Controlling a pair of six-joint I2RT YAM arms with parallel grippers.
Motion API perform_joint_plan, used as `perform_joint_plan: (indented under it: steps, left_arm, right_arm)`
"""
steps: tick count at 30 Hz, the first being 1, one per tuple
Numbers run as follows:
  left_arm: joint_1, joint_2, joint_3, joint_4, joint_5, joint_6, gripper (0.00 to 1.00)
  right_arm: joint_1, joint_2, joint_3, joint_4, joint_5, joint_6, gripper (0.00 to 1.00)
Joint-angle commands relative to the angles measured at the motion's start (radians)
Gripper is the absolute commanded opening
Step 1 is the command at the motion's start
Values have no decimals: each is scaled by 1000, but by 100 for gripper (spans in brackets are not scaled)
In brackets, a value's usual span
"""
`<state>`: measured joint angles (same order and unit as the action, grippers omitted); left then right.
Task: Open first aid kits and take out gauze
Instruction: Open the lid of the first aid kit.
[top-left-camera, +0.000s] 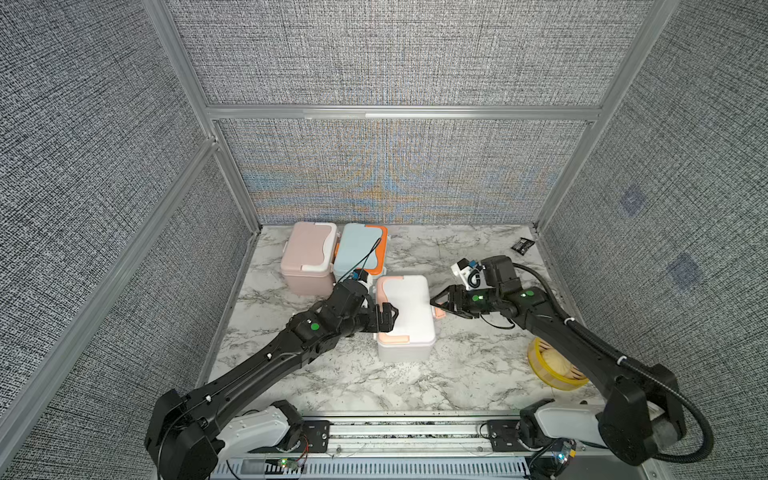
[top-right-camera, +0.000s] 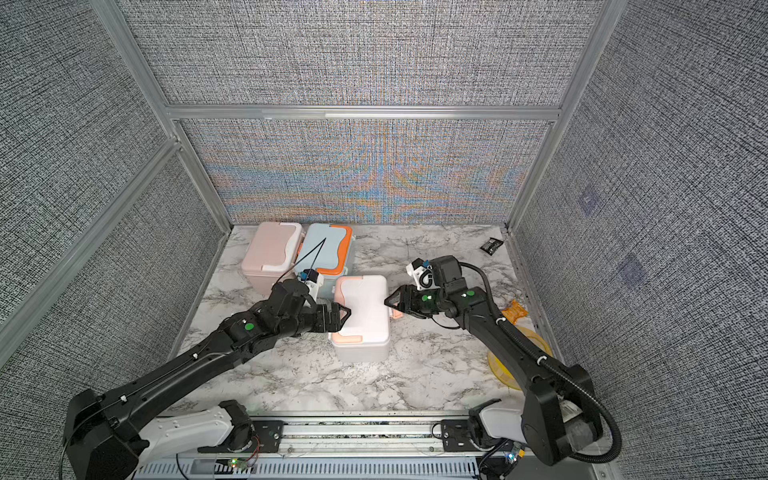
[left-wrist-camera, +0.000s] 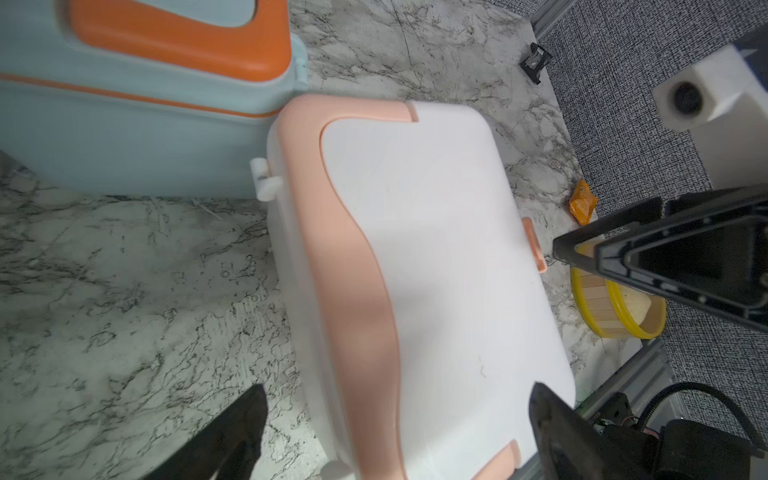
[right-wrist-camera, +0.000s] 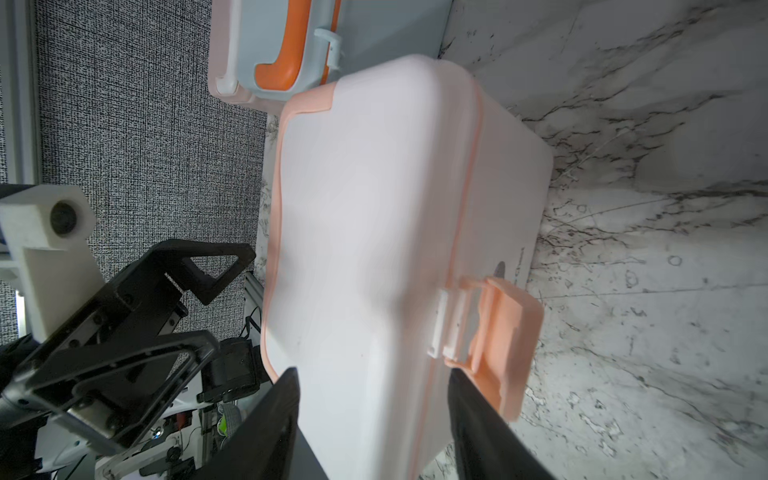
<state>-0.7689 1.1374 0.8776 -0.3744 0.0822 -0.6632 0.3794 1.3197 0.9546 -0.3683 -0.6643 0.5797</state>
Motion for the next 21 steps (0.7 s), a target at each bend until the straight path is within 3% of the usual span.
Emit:
perform_joint_plan:
  steps: [1, 16, 21]
  left_arm:
    - [12, 17, -4, 41, 49, -10, 97]
    - [19, 111, -6, 99, 108, -24, 97]
    - [19, 163, 21, 111, 179, -45, 97]
  right_arm:
    - [5, 39, -3, 64, -45, 10, 58]
    - [19, 91, -11, 114, -63, 36, 58]
    - [24, 83, -17, 135, -89, 56, 58]
